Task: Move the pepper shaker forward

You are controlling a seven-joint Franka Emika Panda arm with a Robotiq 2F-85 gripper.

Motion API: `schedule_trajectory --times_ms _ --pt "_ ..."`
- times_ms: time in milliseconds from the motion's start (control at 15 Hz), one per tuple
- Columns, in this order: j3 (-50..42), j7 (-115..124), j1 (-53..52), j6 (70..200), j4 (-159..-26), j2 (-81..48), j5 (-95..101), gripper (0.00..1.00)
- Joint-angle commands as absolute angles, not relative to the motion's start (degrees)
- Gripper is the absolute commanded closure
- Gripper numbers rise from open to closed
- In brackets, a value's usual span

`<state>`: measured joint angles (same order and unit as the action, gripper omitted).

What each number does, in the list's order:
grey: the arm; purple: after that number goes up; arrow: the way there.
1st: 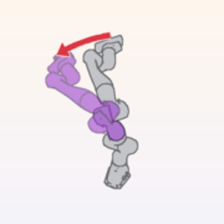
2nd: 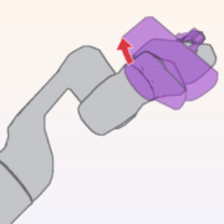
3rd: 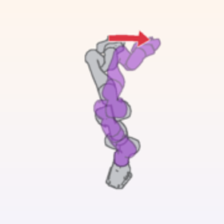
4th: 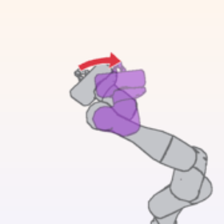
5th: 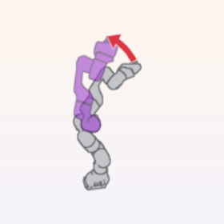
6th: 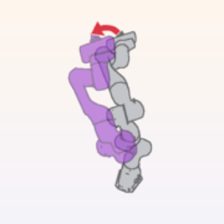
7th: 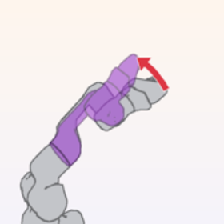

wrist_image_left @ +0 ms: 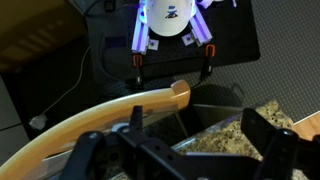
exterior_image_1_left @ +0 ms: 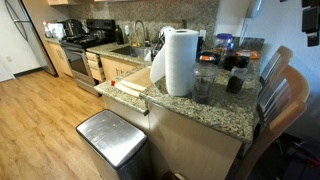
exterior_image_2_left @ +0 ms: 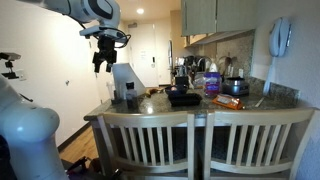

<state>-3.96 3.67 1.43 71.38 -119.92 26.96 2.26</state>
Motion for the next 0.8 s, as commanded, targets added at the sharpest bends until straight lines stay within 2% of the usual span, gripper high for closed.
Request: schedule_trajectory --times_ms 0,467,733 --pt "-3.49 3.83 2.42 71.19 -121.14 28.34 1.76 0.0" --pt "-3.63 15.94 5.92 67.45 -131.86 37.97 -7.51 0.0" --pt "-3.1 14.22 7.38 71.28 -136.46 42.51 -8.39 0.0"
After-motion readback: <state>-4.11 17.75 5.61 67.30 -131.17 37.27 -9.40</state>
